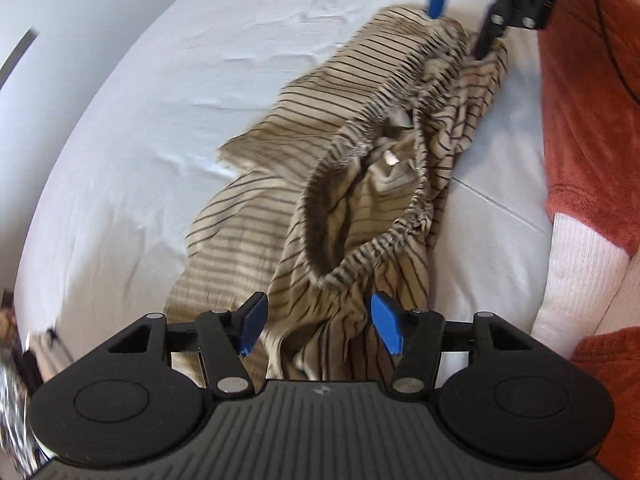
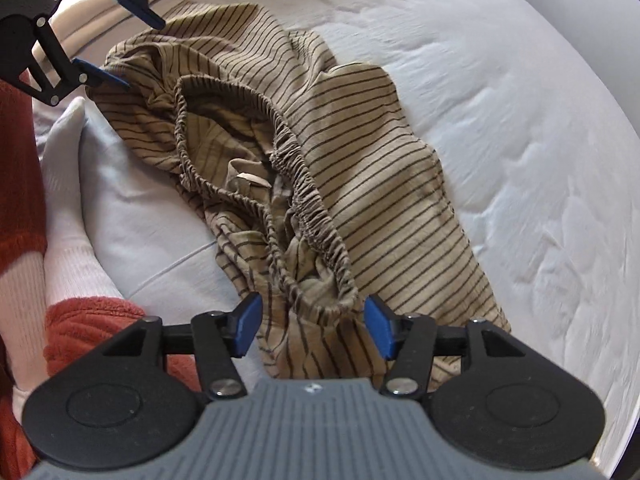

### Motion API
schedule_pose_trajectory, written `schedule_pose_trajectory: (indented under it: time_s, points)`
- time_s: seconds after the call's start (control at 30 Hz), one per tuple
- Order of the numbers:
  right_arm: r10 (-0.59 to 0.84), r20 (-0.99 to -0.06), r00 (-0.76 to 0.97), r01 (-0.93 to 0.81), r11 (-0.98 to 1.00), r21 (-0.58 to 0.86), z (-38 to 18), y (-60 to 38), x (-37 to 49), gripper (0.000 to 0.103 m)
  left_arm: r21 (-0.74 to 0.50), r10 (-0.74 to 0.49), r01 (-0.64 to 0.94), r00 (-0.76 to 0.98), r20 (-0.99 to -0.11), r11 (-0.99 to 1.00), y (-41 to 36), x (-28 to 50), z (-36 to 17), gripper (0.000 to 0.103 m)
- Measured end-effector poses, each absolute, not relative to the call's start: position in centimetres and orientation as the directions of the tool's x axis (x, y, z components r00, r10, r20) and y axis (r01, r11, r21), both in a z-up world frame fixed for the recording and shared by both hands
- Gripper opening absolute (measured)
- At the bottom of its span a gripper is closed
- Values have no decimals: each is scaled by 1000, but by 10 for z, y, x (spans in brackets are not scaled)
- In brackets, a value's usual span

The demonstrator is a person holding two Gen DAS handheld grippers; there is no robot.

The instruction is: Fold clothes

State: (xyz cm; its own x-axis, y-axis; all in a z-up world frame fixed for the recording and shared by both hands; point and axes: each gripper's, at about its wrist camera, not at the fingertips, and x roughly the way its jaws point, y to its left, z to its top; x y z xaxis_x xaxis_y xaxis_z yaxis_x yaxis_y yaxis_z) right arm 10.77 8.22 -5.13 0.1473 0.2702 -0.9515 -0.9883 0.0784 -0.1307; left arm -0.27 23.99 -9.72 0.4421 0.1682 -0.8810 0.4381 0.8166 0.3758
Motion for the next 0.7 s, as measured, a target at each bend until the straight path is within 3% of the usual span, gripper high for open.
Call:
schedule_pose_trajectory:
  time_s: [0.47, 0.53, 0.6, 0.7]
  points:
    - [173, -985, 21, -995, -89, -37, -71, 112, 130, 59, 295, 97, 567, 352, -931, 769, 239, 54, -136, 68]
    - [165, -986, 5, -996, -91, -20, -73, 115, 131, 52, 278, 85, 567, 342, -936, 775, 239, 60, -140, 64]
    - [158, -987, -12, -996, -93, -3, -74, 118, 132, 39, 246, 69, 556, 320, -945, 794, 240, 65, -141, 42]
    - [152, -988, -31, -995, -100, 16, -73, 120, 133, 23, 208, 35, 543, 311, -950, 814, 245, 60, -137, 22]
